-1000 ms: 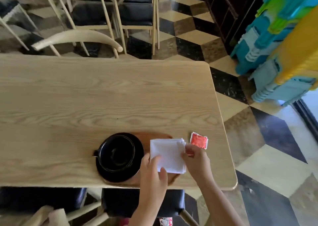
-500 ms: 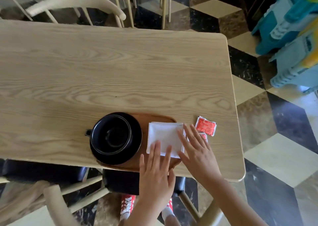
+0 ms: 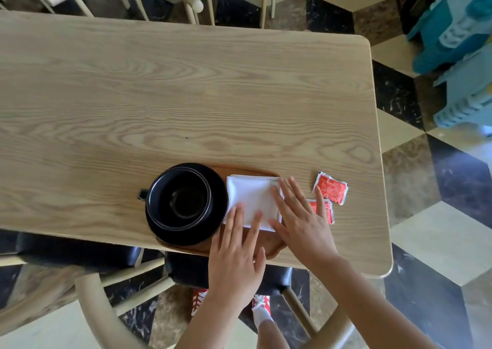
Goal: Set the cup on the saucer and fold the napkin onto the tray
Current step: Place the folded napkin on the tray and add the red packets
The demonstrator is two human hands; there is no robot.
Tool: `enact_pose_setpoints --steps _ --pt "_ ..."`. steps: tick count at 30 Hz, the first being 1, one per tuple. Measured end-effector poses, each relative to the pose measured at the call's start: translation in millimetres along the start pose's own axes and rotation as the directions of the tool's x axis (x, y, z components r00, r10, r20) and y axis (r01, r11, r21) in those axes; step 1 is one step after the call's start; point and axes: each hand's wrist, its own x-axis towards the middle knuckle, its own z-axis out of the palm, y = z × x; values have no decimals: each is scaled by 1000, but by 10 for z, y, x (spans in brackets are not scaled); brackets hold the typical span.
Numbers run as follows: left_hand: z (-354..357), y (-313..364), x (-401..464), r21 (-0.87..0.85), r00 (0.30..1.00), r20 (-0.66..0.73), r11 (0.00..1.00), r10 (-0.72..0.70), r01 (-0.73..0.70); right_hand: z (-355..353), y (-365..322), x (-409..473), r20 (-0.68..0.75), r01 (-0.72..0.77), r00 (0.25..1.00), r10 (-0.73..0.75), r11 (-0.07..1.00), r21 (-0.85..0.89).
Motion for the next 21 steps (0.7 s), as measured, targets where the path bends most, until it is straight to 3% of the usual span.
enact_pose_setpoints --steps 15,21 --pt "30 -5 29 -1 999 -26 1000 29 -29 16 20 -39 7 -34 999 33 997 67" --pt "76 31 39 -88 998 -60 996 6 -12 20 53 -55 6 -42 999 42 997 66"
